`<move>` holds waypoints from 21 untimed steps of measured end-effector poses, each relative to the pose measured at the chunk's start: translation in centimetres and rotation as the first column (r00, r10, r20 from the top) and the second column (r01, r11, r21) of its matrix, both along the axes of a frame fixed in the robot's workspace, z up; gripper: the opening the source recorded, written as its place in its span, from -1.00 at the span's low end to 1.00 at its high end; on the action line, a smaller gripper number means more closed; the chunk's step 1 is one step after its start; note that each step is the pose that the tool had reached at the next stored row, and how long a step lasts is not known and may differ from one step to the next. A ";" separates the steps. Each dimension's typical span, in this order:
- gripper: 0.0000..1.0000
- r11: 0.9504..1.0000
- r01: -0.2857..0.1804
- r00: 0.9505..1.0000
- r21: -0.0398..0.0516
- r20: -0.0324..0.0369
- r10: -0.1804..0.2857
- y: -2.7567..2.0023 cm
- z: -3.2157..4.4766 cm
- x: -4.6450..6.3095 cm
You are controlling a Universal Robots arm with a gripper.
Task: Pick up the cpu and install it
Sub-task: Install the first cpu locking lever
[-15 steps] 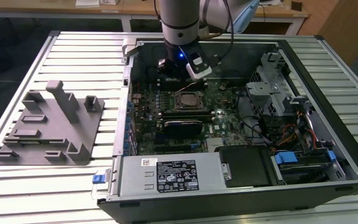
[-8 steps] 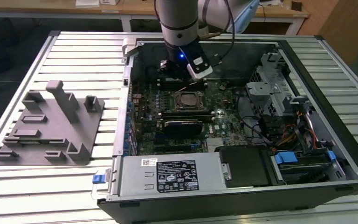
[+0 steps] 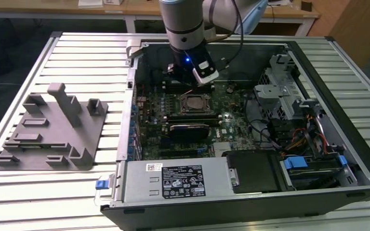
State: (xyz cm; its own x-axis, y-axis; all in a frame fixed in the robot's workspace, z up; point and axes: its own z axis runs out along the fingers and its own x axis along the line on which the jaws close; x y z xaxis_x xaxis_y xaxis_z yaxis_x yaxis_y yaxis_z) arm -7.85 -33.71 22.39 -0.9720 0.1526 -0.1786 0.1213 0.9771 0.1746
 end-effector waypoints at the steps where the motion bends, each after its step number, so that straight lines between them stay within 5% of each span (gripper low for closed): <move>1: -0.79 1.000 0.009 1.000 0.000 0.000 -0.009 0.01 -0.07 0.0; 21: -0.79 0.994 0.112 0.994 0.000 0.000 -0.112 1.39 -0.84 0.0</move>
